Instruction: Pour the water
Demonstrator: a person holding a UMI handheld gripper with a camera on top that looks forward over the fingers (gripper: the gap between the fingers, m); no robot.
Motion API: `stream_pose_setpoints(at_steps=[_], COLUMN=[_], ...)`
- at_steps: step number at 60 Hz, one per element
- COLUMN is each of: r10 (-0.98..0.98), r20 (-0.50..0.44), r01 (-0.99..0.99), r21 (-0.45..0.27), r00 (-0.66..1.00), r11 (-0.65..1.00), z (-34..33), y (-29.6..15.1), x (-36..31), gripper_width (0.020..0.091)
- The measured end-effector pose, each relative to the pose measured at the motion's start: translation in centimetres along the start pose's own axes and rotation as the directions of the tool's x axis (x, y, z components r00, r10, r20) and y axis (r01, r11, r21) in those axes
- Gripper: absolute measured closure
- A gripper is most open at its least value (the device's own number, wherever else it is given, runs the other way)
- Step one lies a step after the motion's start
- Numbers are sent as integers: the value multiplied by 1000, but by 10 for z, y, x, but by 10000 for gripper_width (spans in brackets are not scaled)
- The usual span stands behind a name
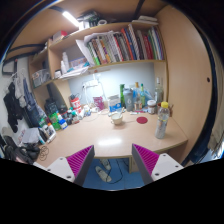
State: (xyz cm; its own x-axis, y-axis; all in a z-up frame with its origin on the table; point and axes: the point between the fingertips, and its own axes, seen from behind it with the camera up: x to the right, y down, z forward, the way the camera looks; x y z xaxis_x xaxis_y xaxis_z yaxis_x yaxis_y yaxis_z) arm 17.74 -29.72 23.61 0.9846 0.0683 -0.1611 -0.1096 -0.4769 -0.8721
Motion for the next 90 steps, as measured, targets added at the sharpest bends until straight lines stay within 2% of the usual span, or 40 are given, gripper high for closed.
stream_pose_setpoints(at_steps=[14, 27, 32, 37, 40, 44, 53, 62, 72, 76, 79, 90], r10=[-11, -7, -15, -37, -55, -51, -25, -58, -66, -78, -76, -53], r20=[-49, -132, -174, -178, -198, -230, -237, -222, -230, -240, -233, -279], r01=[12, 8, 21, 62, 89, 93, 72, 100, 122, 137, 130, 120], r21=[9, 7, 35, 136, 167, 177, 192, 185, 236, 237, 229, 229], r00=[999, 991, 985, 983, 979, 972, 971, 973, 971, 968, 969, 959], r11=[1000, 1000, 999, 989, 982, 980, 979, 978, 964, 962, 965, 966], z=[13, 45, 67, 97, 119, 152, 225, 278, 316, 329, 337, 342], y=[5, 9, 5, -11, -12, -7, -4, -5, -18, -21, -21, -22], x=[-3, 70, 113, 152, 180, 217, 271, 298, 317, 324, 325, 331], gripper_width=[272, 282, 281, 278, 286, 282, 284, 278, 288, 336, 510, 578])
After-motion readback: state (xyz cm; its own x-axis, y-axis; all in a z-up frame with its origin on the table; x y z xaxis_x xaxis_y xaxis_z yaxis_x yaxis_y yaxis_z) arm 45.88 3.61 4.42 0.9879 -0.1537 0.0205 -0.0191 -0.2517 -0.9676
